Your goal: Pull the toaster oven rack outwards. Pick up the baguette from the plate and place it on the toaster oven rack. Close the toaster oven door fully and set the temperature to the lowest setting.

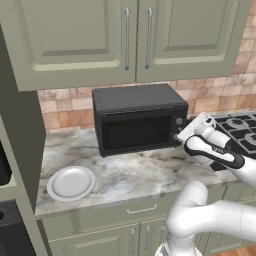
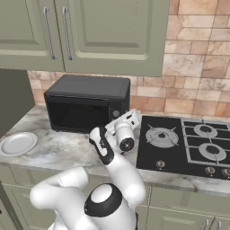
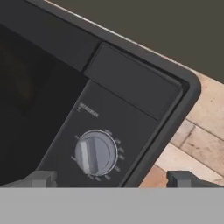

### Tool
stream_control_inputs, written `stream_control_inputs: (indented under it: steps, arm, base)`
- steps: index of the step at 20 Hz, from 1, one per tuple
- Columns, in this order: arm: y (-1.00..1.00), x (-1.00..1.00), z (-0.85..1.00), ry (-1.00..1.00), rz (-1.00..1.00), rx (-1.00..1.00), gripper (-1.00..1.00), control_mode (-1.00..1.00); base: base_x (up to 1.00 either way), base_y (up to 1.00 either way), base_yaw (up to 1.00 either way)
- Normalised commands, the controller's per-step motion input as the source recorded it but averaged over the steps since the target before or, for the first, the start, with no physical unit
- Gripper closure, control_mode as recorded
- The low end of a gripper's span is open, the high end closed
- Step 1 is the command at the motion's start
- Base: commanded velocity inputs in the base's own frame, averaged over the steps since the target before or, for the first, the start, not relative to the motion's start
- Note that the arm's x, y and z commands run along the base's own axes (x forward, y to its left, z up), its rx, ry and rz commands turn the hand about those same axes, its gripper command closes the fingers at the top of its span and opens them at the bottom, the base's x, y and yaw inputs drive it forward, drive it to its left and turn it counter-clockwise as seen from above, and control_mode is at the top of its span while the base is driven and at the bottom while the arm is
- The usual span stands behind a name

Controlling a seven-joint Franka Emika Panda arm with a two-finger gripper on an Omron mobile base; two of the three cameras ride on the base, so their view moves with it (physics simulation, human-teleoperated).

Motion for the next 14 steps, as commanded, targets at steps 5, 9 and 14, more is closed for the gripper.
stream_control_inputs:
  steps: [5, 9, 14]
  arm:
    - [0.14, 0.02, 0.00, -0.01, 0.00, -0.11, -1.00, -1.00]
    - [0.12, 0.00, -0.01, -0.02, 0.00, -0.03, -1.00, -1.00]
    - [0.08, 0.00, -0.03, -0.01, 0.00, 0.00, -1.00, -1.00]
  base:
    - [0.00, 0.00, 0.00]
    - [0.00, 0.00, 0.00]
    - [0.00, 0.00, 0.00]
